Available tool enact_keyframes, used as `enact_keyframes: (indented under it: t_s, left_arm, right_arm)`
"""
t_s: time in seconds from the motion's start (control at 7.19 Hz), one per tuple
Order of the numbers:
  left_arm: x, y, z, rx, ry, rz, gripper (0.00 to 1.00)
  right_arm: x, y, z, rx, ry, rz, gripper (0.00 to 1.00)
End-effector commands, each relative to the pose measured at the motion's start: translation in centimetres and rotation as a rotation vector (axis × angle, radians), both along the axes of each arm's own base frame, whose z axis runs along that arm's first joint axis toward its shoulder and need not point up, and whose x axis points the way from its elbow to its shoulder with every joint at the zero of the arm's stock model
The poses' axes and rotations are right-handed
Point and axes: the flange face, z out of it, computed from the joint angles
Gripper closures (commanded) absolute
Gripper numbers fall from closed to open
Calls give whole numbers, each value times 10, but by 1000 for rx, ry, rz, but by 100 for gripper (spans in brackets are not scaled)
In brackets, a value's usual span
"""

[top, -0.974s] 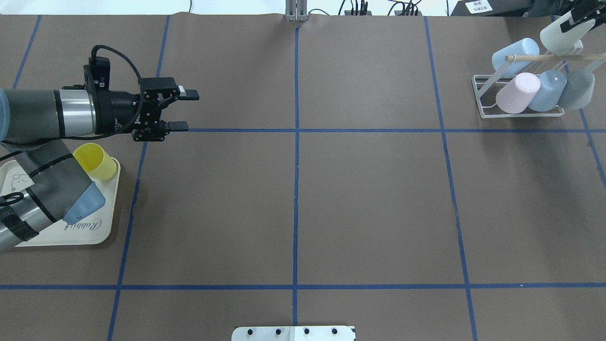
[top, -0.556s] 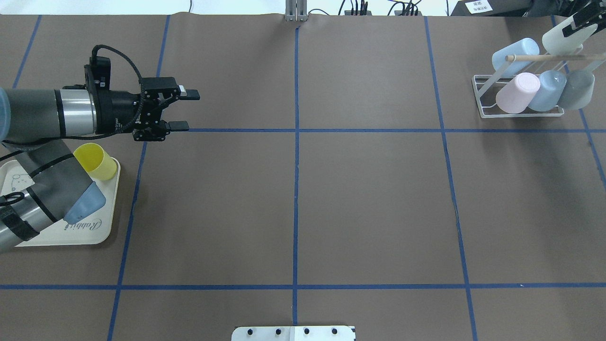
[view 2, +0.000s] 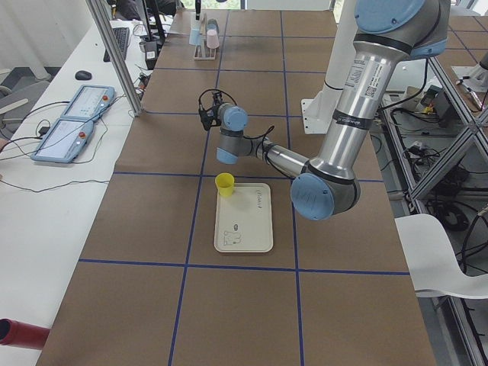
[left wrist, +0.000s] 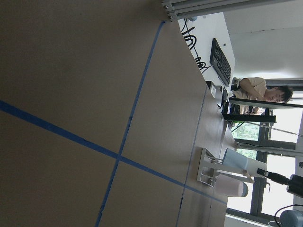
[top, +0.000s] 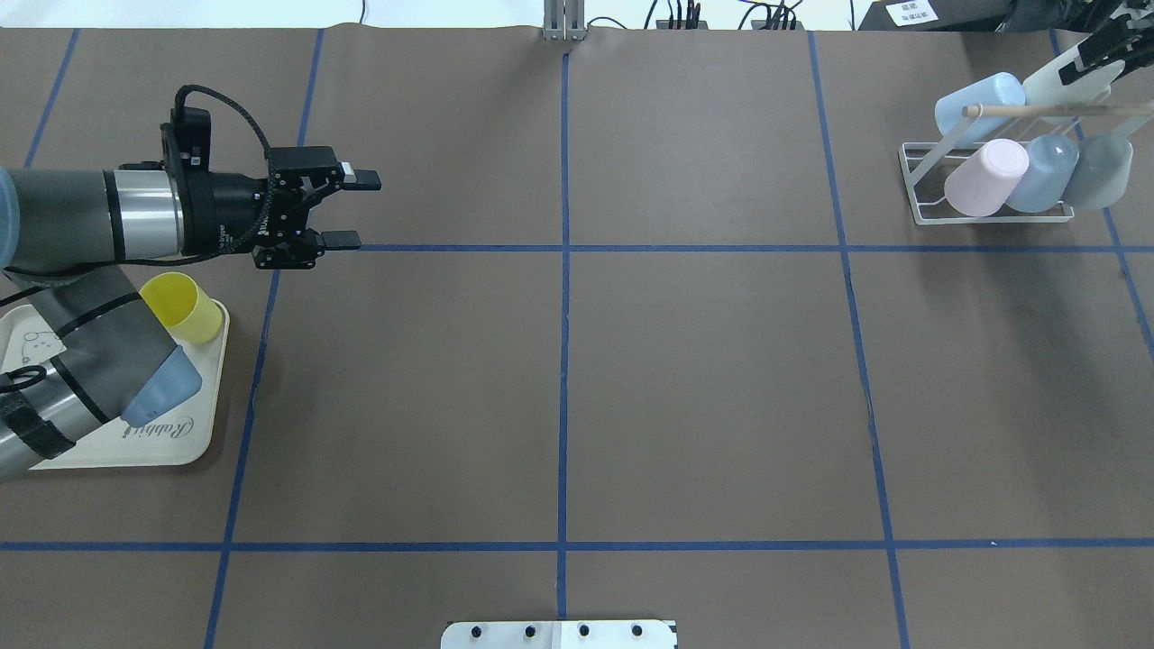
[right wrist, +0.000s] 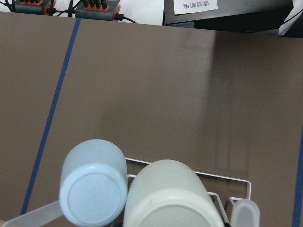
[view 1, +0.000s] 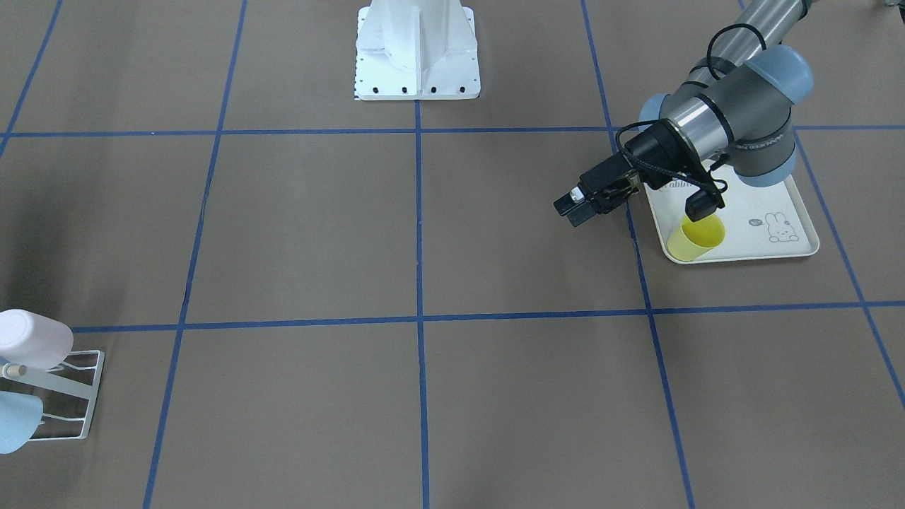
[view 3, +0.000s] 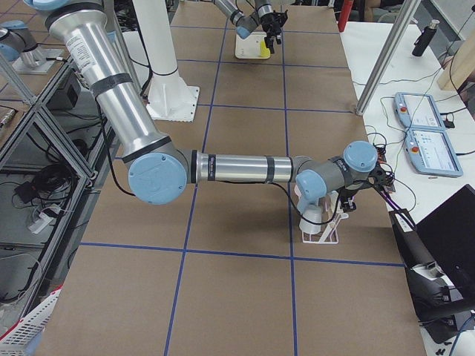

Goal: Transfer IKEA cup to right arm and place on rack

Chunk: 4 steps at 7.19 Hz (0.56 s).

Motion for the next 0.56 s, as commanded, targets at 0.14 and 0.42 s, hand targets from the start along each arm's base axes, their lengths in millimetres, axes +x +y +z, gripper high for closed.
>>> enact_keyframes:
  t_s: [0.14,0.42]
  left_arm:
    - [-1,0,-1,0,3,-1,0]
    - [0,0,-2,1,3,0,0]
  right_arm:
    - [-13,1,-1,9,6,-13,15]
    - [-13,-1,-3,11,9,-11,2]
